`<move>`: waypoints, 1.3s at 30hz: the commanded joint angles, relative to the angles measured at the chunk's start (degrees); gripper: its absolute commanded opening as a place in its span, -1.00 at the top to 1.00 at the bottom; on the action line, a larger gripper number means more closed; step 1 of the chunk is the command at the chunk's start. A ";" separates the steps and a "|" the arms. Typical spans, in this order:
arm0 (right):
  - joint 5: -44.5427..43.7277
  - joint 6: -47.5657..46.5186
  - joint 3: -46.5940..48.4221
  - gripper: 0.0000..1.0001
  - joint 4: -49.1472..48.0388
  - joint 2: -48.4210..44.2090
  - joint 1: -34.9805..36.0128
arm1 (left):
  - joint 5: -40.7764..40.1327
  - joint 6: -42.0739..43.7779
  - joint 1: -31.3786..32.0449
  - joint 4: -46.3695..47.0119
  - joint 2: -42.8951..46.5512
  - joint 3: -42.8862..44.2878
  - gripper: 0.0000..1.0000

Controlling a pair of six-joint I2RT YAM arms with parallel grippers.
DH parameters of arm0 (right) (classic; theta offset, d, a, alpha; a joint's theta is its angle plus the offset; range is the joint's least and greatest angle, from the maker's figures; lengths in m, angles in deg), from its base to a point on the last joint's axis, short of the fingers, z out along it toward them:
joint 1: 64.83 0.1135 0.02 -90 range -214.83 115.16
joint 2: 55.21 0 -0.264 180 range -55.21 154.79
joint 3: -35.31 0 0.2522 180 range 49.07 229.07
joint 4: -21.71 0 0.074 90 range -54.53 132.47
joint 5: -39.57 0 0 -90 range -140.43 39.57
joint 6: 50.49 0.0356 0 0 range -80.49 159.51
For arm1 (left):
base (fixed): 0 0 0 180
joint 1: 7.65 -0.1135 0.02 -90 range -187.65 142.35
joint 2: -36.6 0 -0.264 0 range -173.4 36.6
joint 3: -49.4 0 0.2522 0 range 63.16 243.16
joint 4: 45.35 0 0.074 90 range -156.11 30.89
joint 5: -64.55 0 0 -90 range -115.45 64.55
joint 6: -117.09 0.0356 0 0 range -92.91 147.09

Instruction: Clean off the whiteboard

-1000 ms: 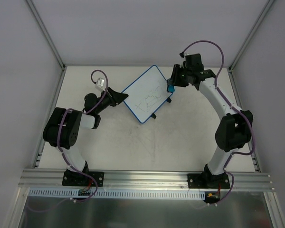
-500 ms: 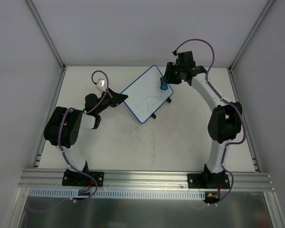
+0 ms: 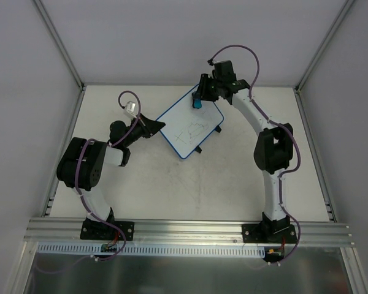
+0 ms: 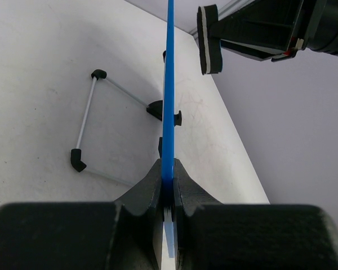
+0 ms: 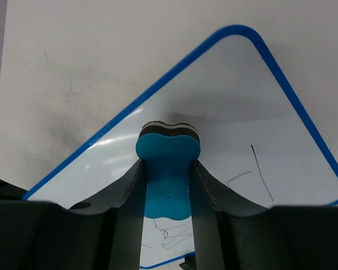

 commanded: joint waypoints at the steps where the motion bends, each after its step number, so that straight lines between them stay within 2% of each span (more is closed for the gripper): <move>1: -0.96 0.16 6.43 1.00 -1.53 2.28 1.86 | 0.49 3.95 0.37 6.22 -0.53 -0.08 1.00; 15: -7.02 -0.28 9.00 1.00 -2.67 6.95 3.71 | 1.11 4.39 0.55 6.57 -1.06 -0.26 1.00; 19: -8.17 -2.92 6.98 0.99 -3.11 7.04 4.06 | 0.76 5.80 0.90 5.16 -0.36 -0.35 1.00; 29: -17.13 -0.21 0.56 1.00 -3.98 5.02 3.36 | 0.67 6.76 1.34 5.16 0.09 -0.52 1.00; 36: -4.67 10.77 -6.46 0.99 -9.07 5.19 -2.52 | 0.75 6.59 1.34 5.51 -0.09 -0.52 1.00; 39: -3.95 13.51 -11.04 1.00 -11.72 4.40 -4.02 | 0.84 6.50 1.34 5.60 -0.18 -0.61 1.00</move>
